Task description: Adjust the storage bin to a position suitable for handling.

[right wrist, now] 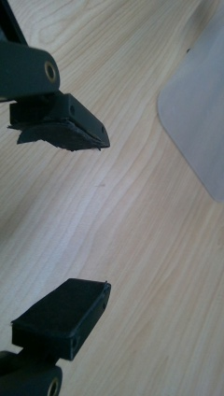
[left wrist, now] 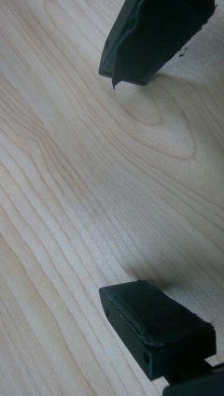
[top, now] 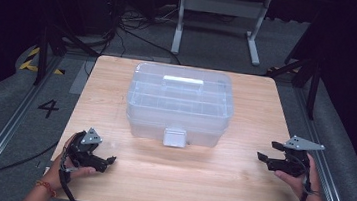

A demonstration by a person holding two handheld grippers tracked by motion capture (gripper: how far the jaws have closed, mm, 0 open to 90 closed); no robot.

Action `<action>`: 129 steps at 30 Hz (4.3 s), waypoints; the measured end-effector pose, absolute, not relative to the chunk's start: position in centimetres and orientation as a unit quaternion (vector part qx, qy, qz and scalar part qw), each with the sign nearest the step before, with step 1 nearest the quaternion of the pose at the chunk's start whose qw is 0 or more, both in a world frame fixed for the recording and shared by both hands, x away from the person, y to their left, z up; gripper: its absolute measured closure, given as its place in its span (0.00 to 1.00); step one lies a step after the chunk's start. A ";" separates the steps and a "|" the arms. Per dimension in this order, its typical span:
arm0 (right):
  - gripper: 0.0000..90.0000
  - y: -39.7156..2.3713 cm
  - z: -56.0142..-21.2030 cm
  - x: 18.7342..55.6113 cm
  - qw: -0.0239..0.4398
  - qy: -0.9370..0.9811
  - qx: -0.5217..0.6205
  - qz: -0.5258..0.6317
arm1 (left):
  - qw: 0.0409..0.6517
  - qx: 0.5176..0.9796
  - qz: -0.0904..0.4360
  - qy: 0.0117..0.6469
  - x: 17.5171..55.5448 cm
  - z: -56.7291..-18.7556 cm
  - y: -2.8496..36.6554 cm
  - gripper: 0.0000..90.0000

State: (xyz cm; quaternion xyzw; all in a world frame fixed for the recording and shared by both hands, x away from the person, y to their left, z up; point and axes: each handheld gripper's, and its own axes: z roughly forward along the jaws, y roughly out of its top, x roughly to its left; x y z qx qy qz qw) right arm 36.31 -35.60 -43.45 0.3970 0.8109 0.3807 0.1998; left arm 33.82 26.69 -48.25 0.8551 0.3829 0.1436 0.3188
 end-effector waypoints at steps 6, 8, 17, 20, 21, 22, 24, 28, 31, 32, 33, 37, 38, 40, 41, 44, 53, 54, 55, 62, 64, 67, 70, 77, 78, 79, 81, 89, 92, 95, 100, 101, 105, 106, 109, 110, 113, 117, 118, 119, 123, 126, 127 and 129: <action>0.29 -35.0 -41.9 36.6 0.209 0.808 0.383 0.396 | 0.319 0.855 0.144 0.382 33.8 -48.2 26.7 0.01; 0.29 -34.7 -41.3 36.6 0.214 0.808 0.376 0.400 | 0.318 0.856 0.145 0.381 33.8 -48.2 26.7 0.01; 0.30 -33.6 -40.1 36.8 0.221 0.813 0.355 0.405 | 0.319 0.855 0.144 0.382 33.8 -48.2 26.7 0.01; 0.30 -33.4 -39.9 36.9 0.220 0.814 0.355 0.405 | 0.319 0.855 0.143 0.383 33.8 -48.3 26.7 0.01; 0.30 -33.2 -39.8 36.9 0.221 0.815 0.351 0.405 | 0.319 0.855 0.143 0.383 33.8 -48.3 26.7 0.01; 0.30 -33.1 -39.7 37.0 0.222 0.815 0.349 0.405 | 0.319 0.855 0.143 0.383 33.8 -48.3 26.7 0.01; 0.30 -33.0 -39.5 37.1 0.223 0.815 0.347 0.407 | 0.319 0.855 0.143 0.383 33.8 -48.3 26.7 0.01; 0.32 -32.5 -39.0 37.3 0.228 0.815 0.342 0.408 | 0.319 0.855 0.144 0.382 33.8 -48.2 26.7 0.01; 0.32 -32.2 -38.7 37.5 0.228 0.815 0.340 0.410 | 0.319 0.855 0.143 0.383 33.8 -48.3 26.7 0.01; 0.32 -31.8 -38.5 37.7 0.229 0.816 0.337 0.411 | 0.319 0.855 0.143 0.383 33.8 -48.3 26.7 0.01; 0.32 -31.6 -38.3 37.8 0.232 0.816 0.335 0.410 | 0.319 0.855 0.143 0.383 33.8 -48.3 26.7 0.01; 0.33 -30.6 -37.8 38.3 0.233 0.816 0.324 0.417 | 0.319 0.855 0.143 0.383 33.8 -48.3 26.7 0.01; 0.33 -30.4 -37.7 38.4 0.232 0.816 0.323 0.419 | 0.319 0.855 0.143 0.382 33.8 -48.2 26.7 0.01; 0.33 -30.0 -37.4 38.6 0.232 0.816 0.318 0.424 | 0.319 0.855 0.143 0.383 33.8 -48.3 26.7 0.01; 0.33 -29.8 -37.2 38.6 0.232 0.816 0.316 0.425 | 0.319 0.855 0.143 0.382 33.8 -48.2 26.7 0.01; 0.33 -29.4 -36.6 38.6 0.238 0.815 0.306 0.430 | 0.320 0.855 0.143 0.383 33.8 -48.3 26.7 0.01; 0.34 -28.9 -35.4 38.8 0.245 0.811 0.297 0.441 | 0.319 0.855 0.143 0.383 33.8 -48.3 26.7 0.01; 0.34 -28.9 -35.3 38.9 0.245 0.810 0.296 0.442 | 0.319 0.855 0.143 0.383 33.8 -48.3 26.7 0.01; 0.34 -28.8 -35.2 39.0 0.247 0.810 0.295 0.442 | 0.319 0.855 0.143 0.383 33.8 -48.3 26.7 0.01; 0.33 -27.8 -34.5 39.5 0.246 0.810 0.286 0.450 | 0.319 0.855 0.143 0.382 33.8 -48.2 26.7 0.01; 0.34 -27.5 -34.3 39.6 0.251 0.809 0.282 0.450 | 0.319 0.855 0.143 0.383 33.8 -48.3 26.7 0.01; 0.34 -27.3 -34.1 39.7 0.249 0.808 0.282 0.453 | 0.319 0.855 0.143 0.383 33.8 -48.3 26.7 0.01; 0.34 -27.1 -33.7 39.9 0.249 0.807 0.280 0.456 | 0.319 0.855 0.143 0.383 33.8 -48.3 26.7 0.01; 0.34 -26.4 -33.0 40.5 0.252 0.806 0.276 0.459 | 0.319 0.855 0.143 0.382 33.8 -48.3 26.7 0.01; 0.34 -26.3 -32.9 40.6 0.251 0.806 0.278 0.458 | 0.319 0.855 0.143 0.382 33.8 -48.2 26.7 0.01; 0.34 -26.3 -32.7 40.7 0.252 0.806 0.276 0.459 | 0.318 0.856 0.144 0.382 33.8 -48.2 26.7 0.01; 0.34 -26.1 -32.5 40.9 0.253 0.805 0.276 0.460 | 0.319 0.855 0.143 0.383 33.8 -48.3 26.7 0.01; 0.35 -25.2 -32.0 41.5 0.254 0.808 0.270 0.458 | 0.319 0.855 0.143 0.382 33.8 -48.3 26.7 0.01; 0.35 -24.7 -31.8 41.8 0.250 0.807 0.268 0.463 | 0.319 0.855 0.143 0.383 33.8 -48.3 26.7 0.01; 0.35 -24.1 -31.6 42.2 0.251 0.809 0.266 0.460 | 0.319 0.855 0.143 0.383 33.8 -48.3 26.7 0.01; 0.35 -23.4 -31.6 42.8 0.246 0.810 0.263 0.463 | 0.319 0.855 0.144 0.382 33.8 -48.2 26.7 0.01; 0.35 -23.3 -31.5 42.8 0.244 0.810 0.263 0.464 | 0.318 0.856 0.144 0.381 33.8 -48.2 26.7 0.01; 0.36 -22.7 -31.6 43.4 0.241 0.811 0.262 0.464 | 0.319 0.855 0.143 0.383 33.8 -48.3 26.7 0.01; 0.35 -22.6 -31.6 43.5 0.240 0.813 0.262 0.462 | 0.319 0.855 0.143 0.383 33.8 -48.3 26.7 0.01; 0.36 -22.2 -31.6 43.8 0.240 0.814 0.261 0.461 | 0.319 0.855 0.143 0.383 33.8 -48.3 26.7 0.01; 0.36 -22.1 -31.6 43.9 0.238 0.815 0.261 0.460 | 0.319 0.855 0.144 0.382 33.8 -48.3 26.7 0.01; 0.36 -21.7 -31.6 44.3 0.234 0.815 0.259 0.462 | 0.319 0.855 0.143 0.383 33.8 -48.3 26.7 0.01; 0.37 -21.0 -31.4 44.8 0.233 0.819 0.260 0.455 | 0.318 0.856 0.144 0.382 33.8 -48.2 26.7 0.01; 0.37 -20.8 -31.3 45.0 0.235 0.820 0.260 0.452 | 0.318 0.856 0.144 0.382 33.8 -48.2 26.7 0.01; 0.37 -20.7 -31.2 45.0 0.237 0.821 0.259 0.451 | 0.319 0.855 0.143 0.382 33.8 -48.2 26.7 0.01; 0.38 -20.0 -30.9 45.5 0.235 0.822 0.258 0.449 | 0.319 0.855 0.143 0.382 33.8 -48.3 26.7 0.01; 0.38 -19.7 -30.8 45.7 0.234 0.823 0.256 0.449 | 0.319 0.855 0.143 0.383 33.8 -48.3 26.7 0.01; 0.38 -19.6 -30.8 45.9 0.233 0.824 0.257 0.448 | 0.319 0.855 0.143 0.382 33.8 -48.2 26.7 0.01; 0.39 -19.2 -30.7 46.2 0.233 0.825 0.258 0.445 | 0.319 0.855 0.143 0.382 33.8 -48.2 26.7 0.01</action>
